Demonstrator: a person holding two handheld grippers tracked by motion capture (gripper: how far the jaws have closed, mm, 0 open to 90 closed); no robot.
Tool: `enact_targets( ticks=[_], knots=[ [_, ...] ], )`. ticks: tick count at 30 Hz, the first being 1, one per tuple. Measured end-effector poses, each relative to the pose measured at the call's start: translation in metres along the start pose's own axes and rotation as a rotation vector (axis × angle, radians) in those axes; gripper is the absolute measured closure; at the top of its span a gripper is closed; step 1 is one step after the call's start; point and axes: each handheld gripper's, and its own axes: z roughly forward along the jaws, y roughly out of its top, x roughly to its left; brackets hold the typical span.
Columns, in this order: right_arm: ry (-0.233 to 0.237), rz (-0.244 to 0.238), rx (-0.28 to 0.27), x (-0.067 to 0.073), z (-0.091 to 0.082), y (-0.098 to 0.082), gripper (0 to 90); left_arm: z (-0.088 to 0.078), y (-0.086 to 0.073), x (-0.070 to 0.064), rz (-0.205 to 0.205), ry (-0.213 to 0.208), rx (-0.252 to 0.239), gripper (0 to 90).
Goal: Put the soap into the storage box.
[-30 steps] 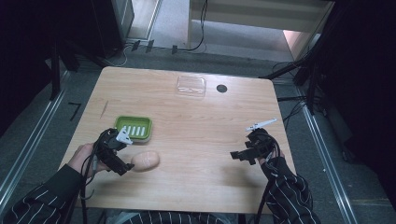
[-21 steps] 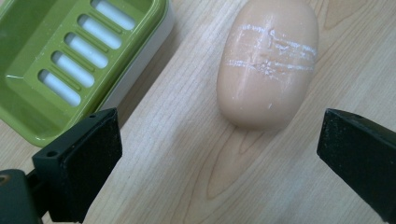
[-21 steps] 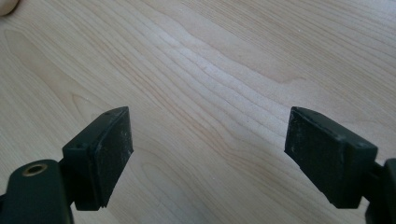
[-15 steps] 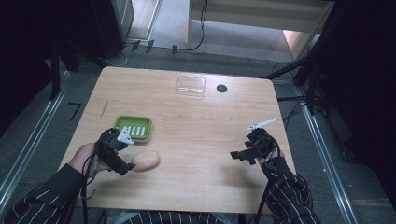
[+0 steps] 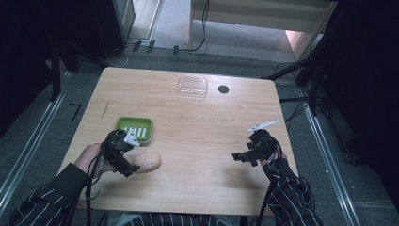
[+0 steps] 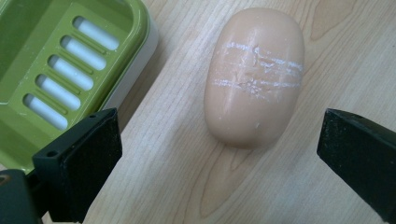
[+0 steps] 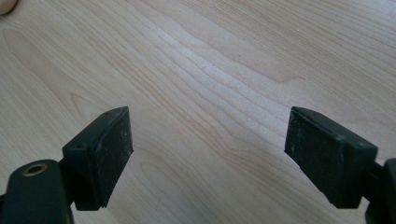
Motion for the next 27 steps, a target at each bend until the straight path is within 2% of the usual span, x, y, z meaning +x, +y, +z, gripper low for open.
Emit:
enact_targets(
  ticks=[9,18,26,27],
  knots=[
    [-0.001,0.004,0.002,0.0,0.0,0.0,16.0,0.004,0.006,0.001,0.0,-0.017,0.002,0.8],
    [0.004,0.007,0.001,-0.001,0.0,0.0,16.0,0.014,0.019,0.003,0.016,-0.039,0.03,0.8],
    [0.004,0.008,0.002,-0.001,0.001,0.0,16.0,0.016,0.022,0.005,0.014,-0.057,0.042,0.8],
    [0.003,0.01,0.004,-0.001,0.001,0.0,16.0,0.018,0.024,0.004,0.023,-0.055,0.057,0.8]
  ],
)
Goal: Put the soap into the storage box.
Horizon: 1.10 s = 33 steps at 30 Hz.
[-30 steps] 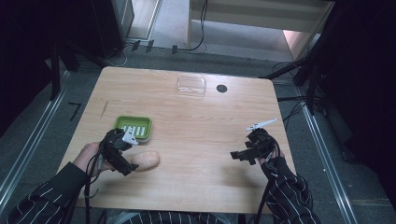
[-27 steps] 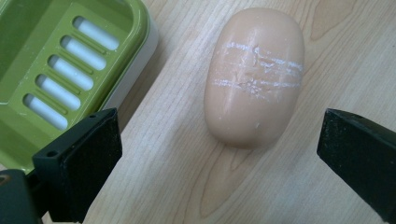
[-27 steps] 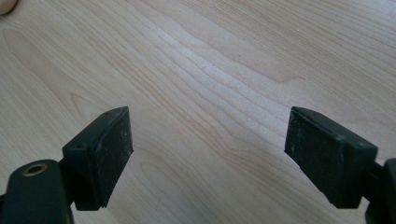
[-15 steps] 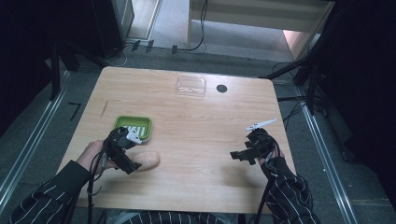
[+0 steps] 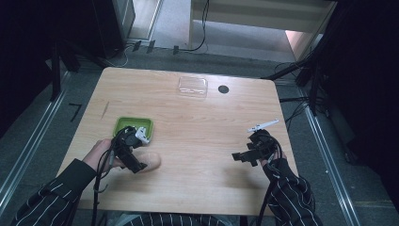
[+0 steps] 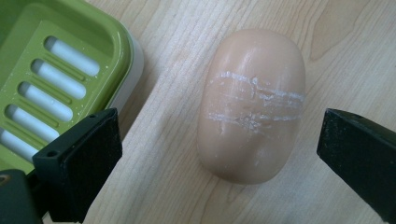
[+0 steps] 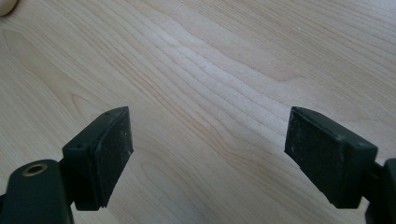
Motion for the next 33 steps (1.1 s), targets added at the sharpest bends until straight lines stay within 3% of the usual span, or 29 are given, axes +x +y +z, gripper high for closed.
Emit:
enact_targets(
  ticks=[12,33],
  knots=[
    [0.001,-0.001,-0.003,-0.001,0.0,0.0,16.0,0.014,0.013,0.0,0.021,-0.041,0.054,0.8],
    [0.0,0.0,-0.002,0.0,0.0,0.0,16.0,0.022,0.018,-0.006,0.043,-0.045,0.112,0.8]
  ],
)
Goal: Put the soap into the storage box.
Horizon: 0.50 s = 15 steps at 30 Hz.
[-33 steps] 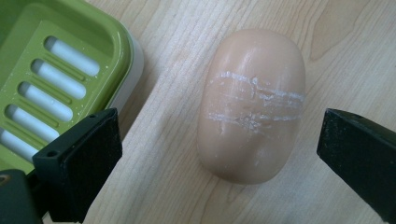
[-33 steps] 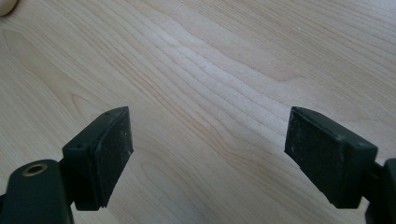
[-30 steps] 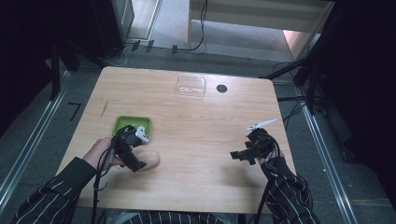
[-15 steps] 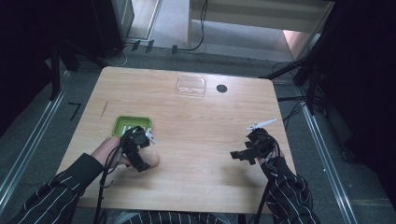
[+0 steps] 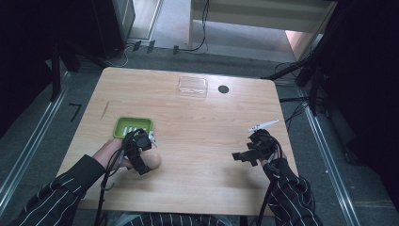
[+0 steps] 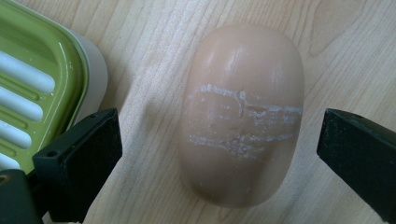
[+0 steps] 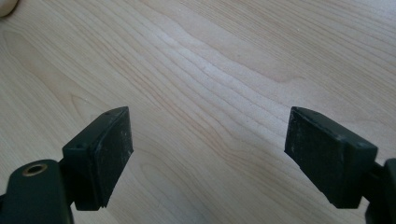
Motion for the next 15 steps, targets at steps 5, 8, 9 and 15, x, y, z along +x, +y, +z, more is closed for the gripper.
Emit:
enact_targets(
  ticks=[5,8,9,15],
  knots=[
    [0.001,-0.001,-0.002,-0.0003,0.0,-0.0001,16.0,0.0014,0.0013,-0.0022,0.016,0.0,0.024,1.1],
    [0.001,0.0,0.0,-0.0001,-0.0001,0.0,16.0,0.0011,0.0017,-0.0024,0.02,0.0,0.025,1.5],
    [0.001,-0.002,-0.001,-0.0002,0.0001,0.0,16.0,0.0011,0.0017,-0.0024,0.02,0.0,0.025,3.1],
    [0.0,0.0,0.0,0.0001,-0.0001,0.0,16.0,0.0009,0.0022,-0.0025,0.022,-0.001,0.003,4.1]
  ],
)
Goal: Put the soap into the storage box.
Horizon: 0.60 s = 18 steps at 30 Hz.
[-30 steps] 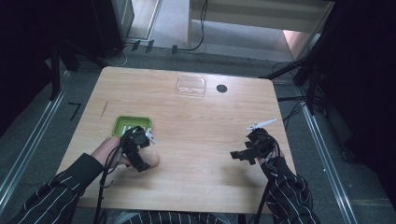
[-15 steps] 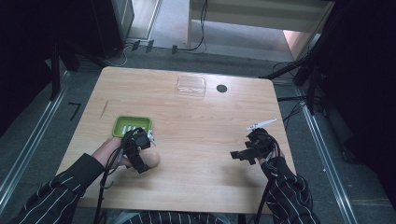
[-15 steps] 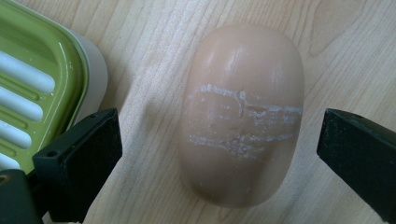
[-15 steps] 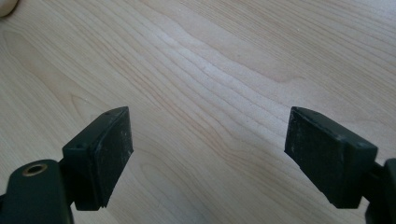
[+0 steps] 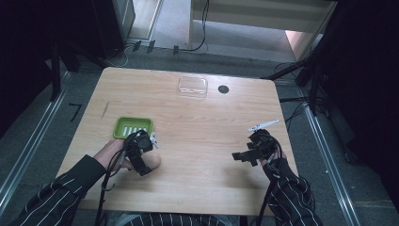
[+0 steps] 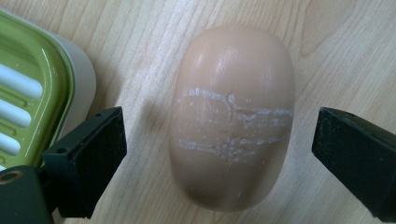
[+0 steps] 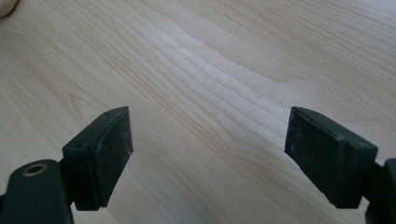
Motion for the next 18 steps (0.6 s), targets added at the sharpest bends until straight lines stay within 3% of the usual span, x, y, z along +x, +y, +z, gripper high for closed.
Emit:
enact_targets(
  ticks=[10,18],
  knots=[
    [0.0,-0.002,-0.002,-0.0001,0.0002,-0.0002,16.0,0.0046,0.0009,-0.0022,0.011,-0.028,0.004,10.6],
    [-0.001,-0.001,-0.002,0.0001,0.0001,-0.0002,16.0,0.0059,0.0014,-0.0034,0.017,-0.019,0.006,15.1]
  ],
)
